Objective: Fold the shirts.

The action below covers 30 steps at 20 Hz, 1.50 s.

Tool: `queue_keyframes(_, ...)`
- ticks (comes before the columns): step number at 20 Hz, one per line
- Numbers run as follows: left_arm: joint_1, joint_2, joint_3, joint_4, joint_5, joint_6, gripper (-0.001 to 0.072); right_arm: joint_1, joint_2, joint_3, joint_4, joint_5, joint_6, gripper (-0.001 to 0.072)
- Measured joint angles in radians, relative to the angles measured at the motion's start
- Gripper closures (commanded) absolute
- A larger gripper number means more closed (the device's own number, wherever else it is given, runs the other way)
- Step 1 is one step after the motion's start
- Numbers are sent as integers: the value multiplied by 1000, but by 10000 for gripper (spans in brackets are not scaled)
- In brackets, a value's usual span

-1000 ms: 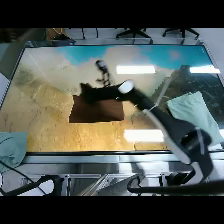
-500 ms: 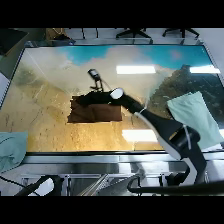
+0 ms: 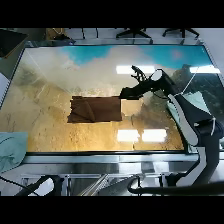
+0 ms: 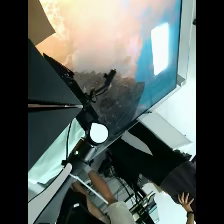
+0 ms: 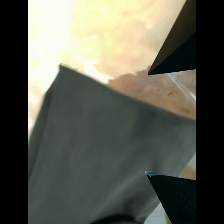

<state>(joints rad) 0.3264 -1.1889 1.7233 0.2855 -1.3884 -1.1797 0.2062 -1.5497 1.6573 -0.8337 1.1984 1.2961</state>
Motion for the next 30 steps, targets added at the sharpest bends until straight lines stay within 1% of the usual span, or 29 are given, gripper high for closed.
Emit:
queue_keyframes(2,0,0,0,0,-1,0,691,-5,-49,-1,16,14,6,21)
queue_keyframes(6,0,0,0,1,-6,1,691,13,-130,1,118,24,-14,24)
queue_keyframes(7,0,0,0,0,-7,2,691,23,-145,1,147,26,-26,67)
queue_keyframes(8,0,0,0,0,-7,3,691,32,-155,1,170,23,-41,255)
queue_keyframes(9,0,0,0,1,-7,3,691,40,-164,-1,186,19,-63,538)
queue_keyframes(10,0,0,0,1,-7,3,691,47,-171,-2,198,13,-85,691)
queue_keyframes(13,0,0,0,1,-7,2,691,49,-145,21,309,24,-149,693)
queue_keyframes(15,0,0,0,1,-7,2,691,20,-99,59,328,33,-169,694)
queue_keyframes(18,0,0,0,1,-12,0,691,-72,3,137,356,33,-173,694)
queue_keyframes(21,0,0,0,1,-18,0,690,-222,108,193,341,35,-107,694)
queue_keyframes(26,0,0,0,1,-24,0,691,-498,241,218,279,58,18,694)
queue_keyframes(30,0,0,0,1,-26,0,691,-724,303,222,255,134,85,694)
